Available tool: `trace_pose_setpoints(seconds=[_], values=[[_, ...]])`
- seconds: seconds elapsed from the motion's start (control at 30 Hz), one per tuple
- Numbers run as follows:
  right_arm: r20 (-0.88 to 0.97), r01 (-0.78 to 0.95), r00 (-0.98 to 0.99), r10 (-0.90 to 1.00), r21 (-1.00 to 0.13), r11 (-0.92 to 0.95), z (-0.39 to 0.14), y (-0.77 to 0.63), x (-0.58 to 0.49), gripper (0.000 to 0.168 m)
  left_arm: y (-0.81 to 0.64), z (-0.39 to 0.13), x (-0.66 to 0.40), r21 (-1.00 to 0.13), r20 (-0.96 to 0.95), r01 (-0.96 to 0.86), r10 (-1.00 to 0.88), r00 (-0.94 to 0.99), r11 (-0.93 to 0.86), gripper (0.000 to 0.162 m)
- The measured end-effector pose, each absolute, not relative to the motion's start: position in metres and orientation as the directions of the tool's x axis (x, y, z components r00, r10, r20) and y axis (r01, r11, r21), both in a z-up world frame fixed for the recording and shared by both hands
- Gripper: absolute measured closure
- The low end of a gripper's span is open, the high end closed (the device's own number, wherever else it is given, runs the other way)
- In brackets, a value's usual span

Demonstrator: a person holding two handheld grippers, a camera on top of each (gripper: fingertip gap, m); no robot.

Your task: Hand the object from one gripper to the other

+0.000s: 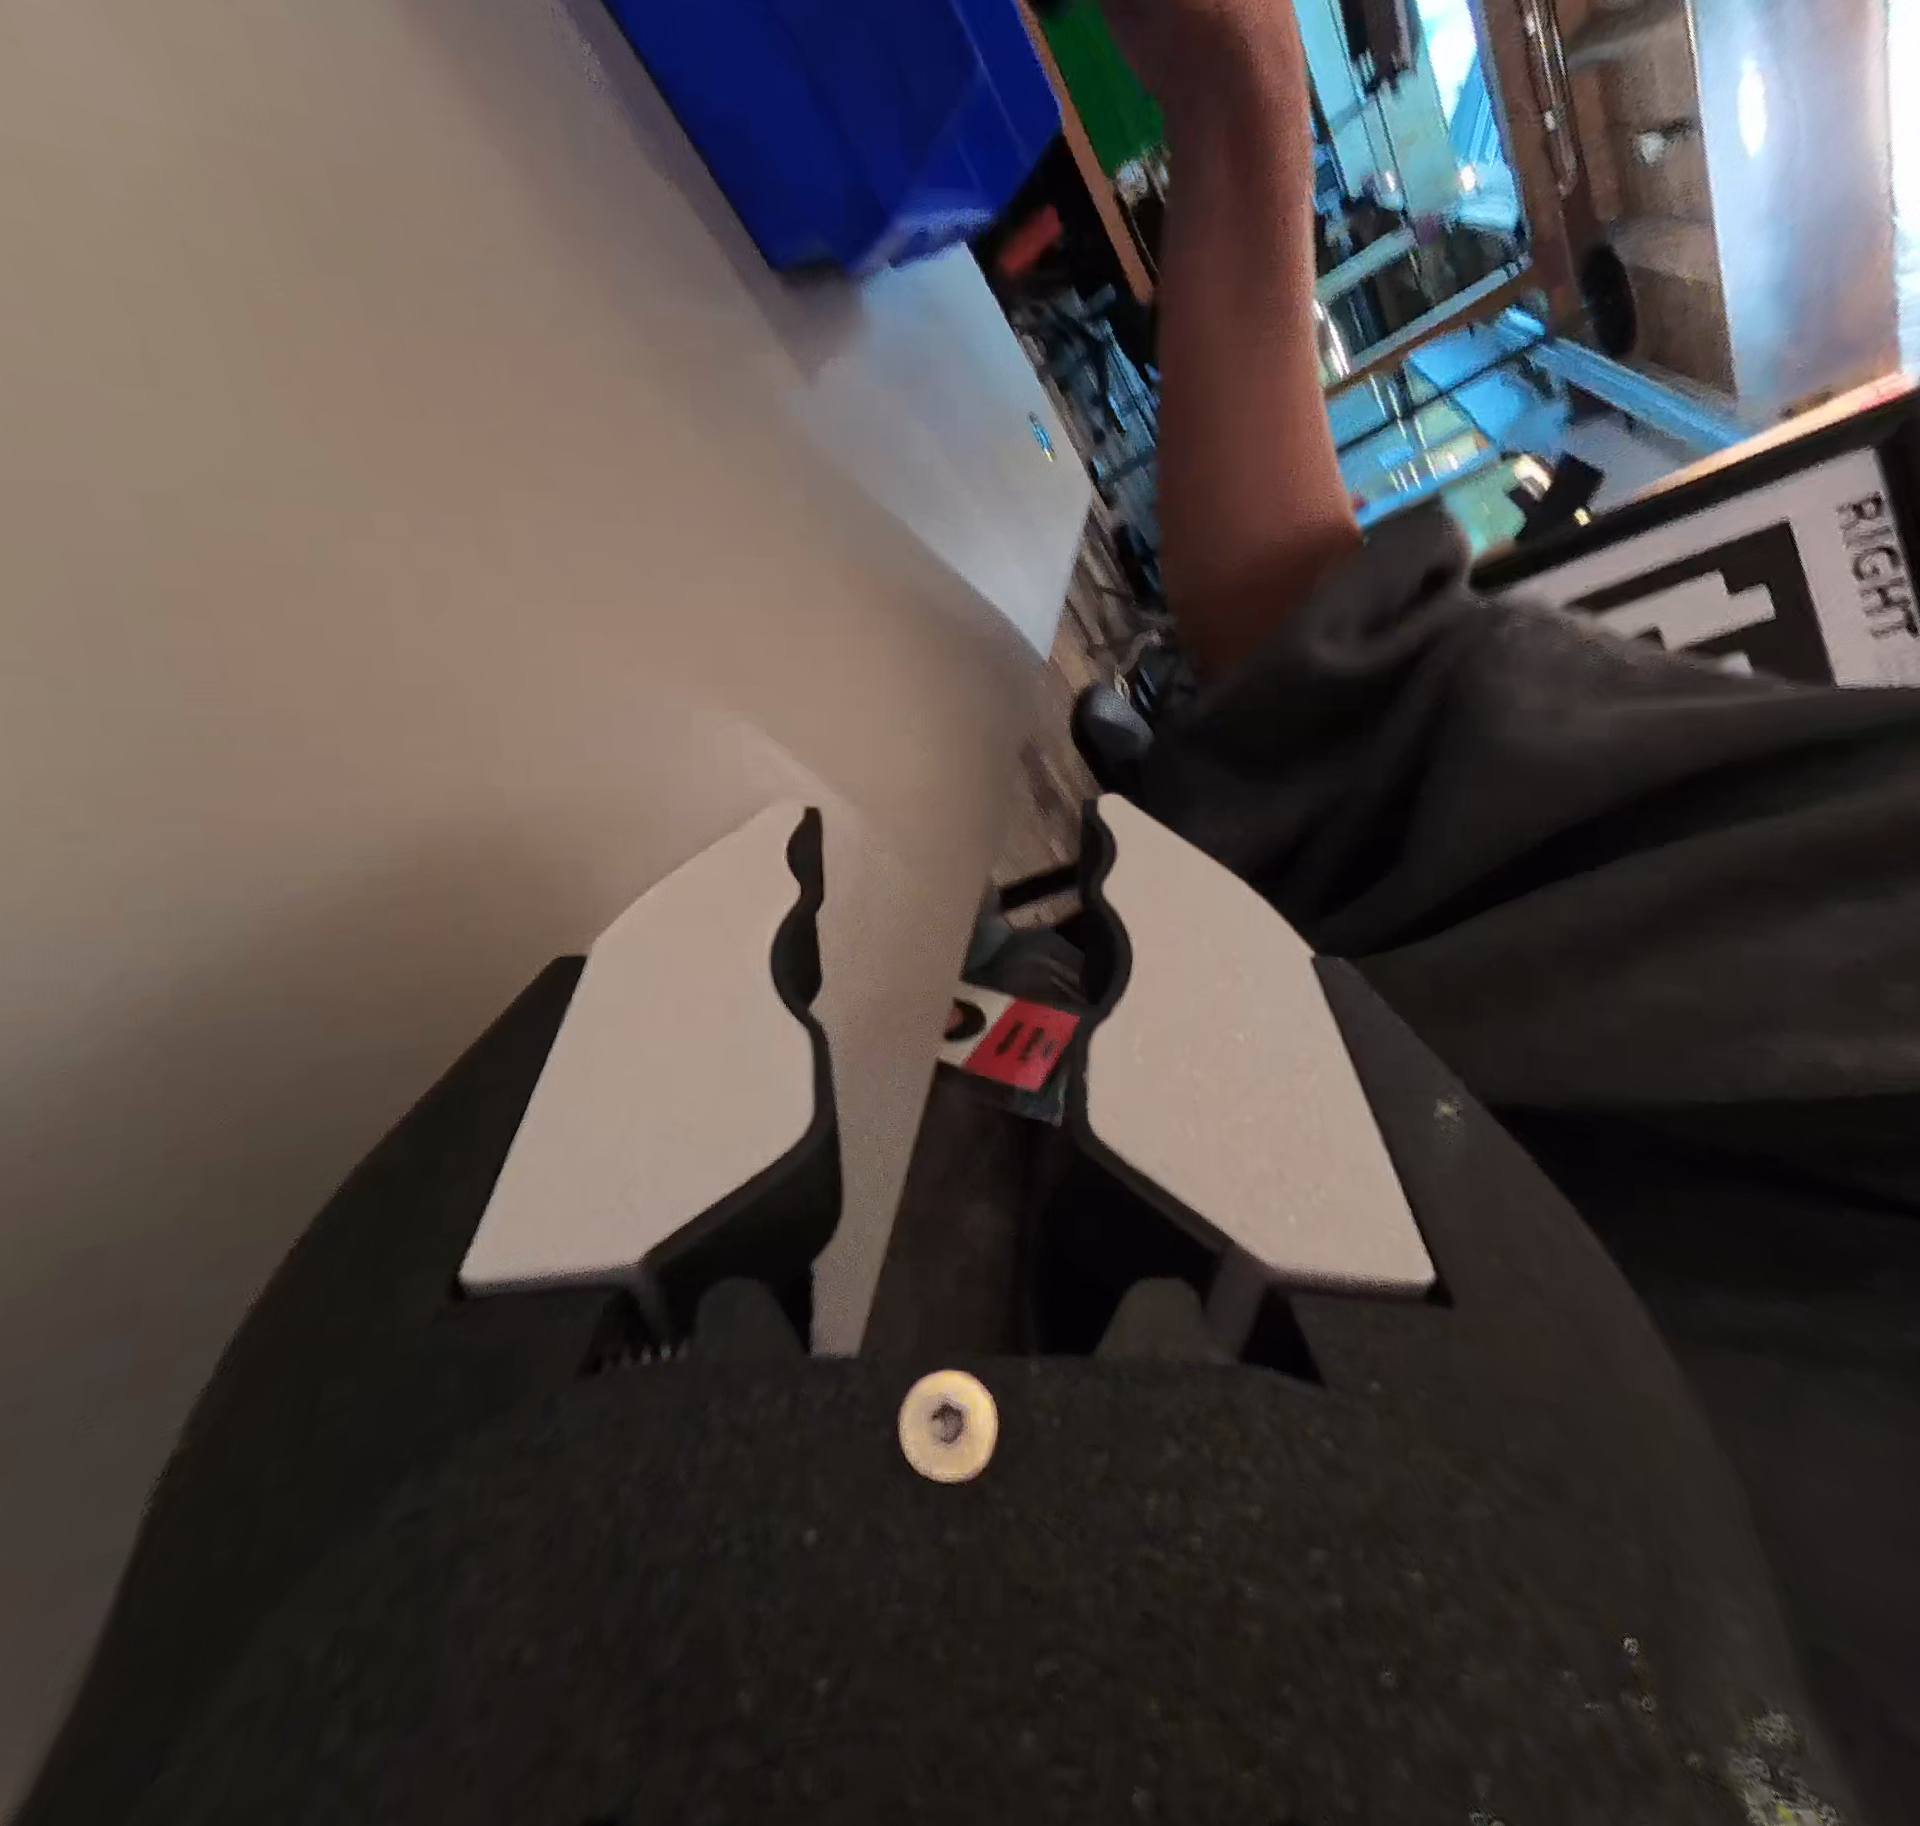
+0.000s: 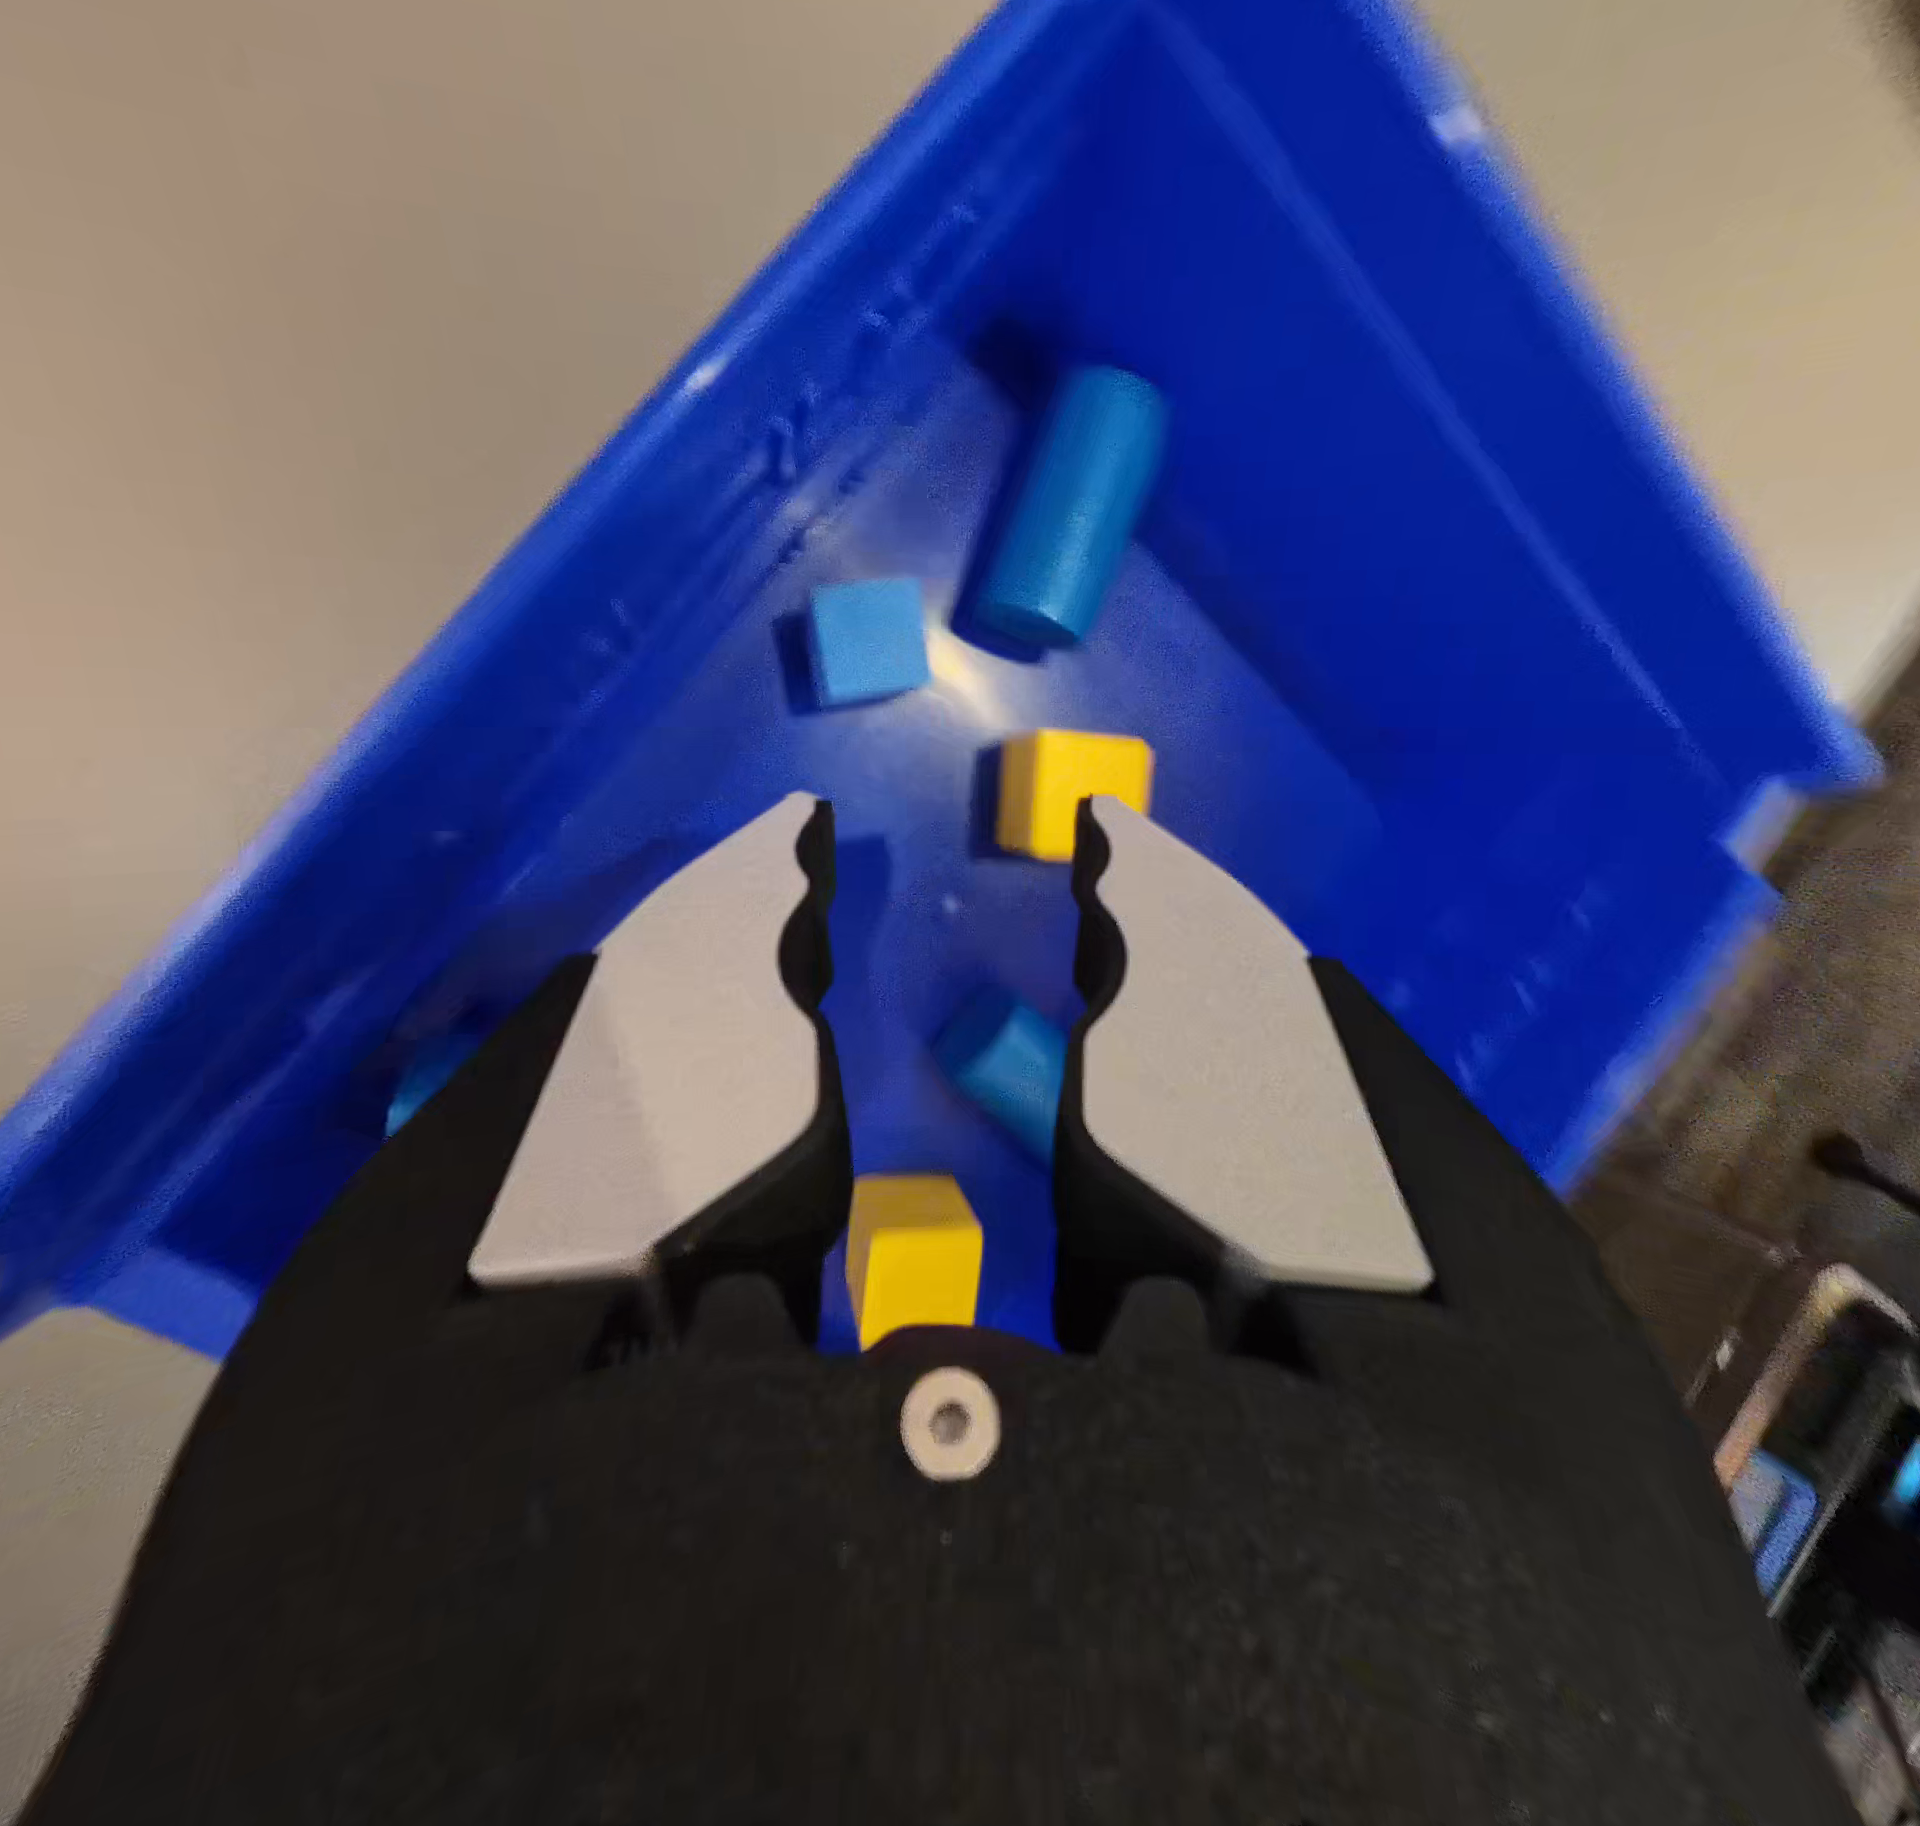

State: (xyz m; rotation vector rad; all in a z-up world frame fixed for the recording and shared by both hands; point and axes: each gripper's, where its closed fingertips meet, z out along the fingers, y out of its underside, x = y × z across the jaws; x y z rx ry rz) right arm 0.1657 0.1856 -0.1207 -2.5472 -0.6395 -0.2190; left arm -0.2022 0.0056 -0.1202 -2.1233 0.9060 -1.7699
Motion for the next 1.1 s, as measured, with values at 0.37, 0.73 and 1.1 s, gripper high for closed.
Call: trace_pose_setpoints(seconds=[0.37, 0.73, 1.1], values=[[-0.010, 0.041, 0.986, 0.169, -0.953, -0.301, -0.111, 0.023, 0.046, 0.126, 0.078, -0.111, -0.250, -0.801, 0.475, -0.157, -0.773, 0.420, -0.577, 0.116], [-0.049, 0.026, 0.977, 0.209, -0.939, -0.343, -0.129, 0.015, 0.034, 0.124, 0.207, -0.076, -0.313, -0.653, 0.134, -0.300, -0.496, 0.858, -0.695, 0.109], [-0.049, 0.047, 0.967, 0.251, -0.930, -0.363, -0.129, 0.009, 0.028, 0.124, 0.311, -0.164, -0.310, -0.184, 0.091, -0.295, -0.315, 0.945, -0.938, 0.120]])
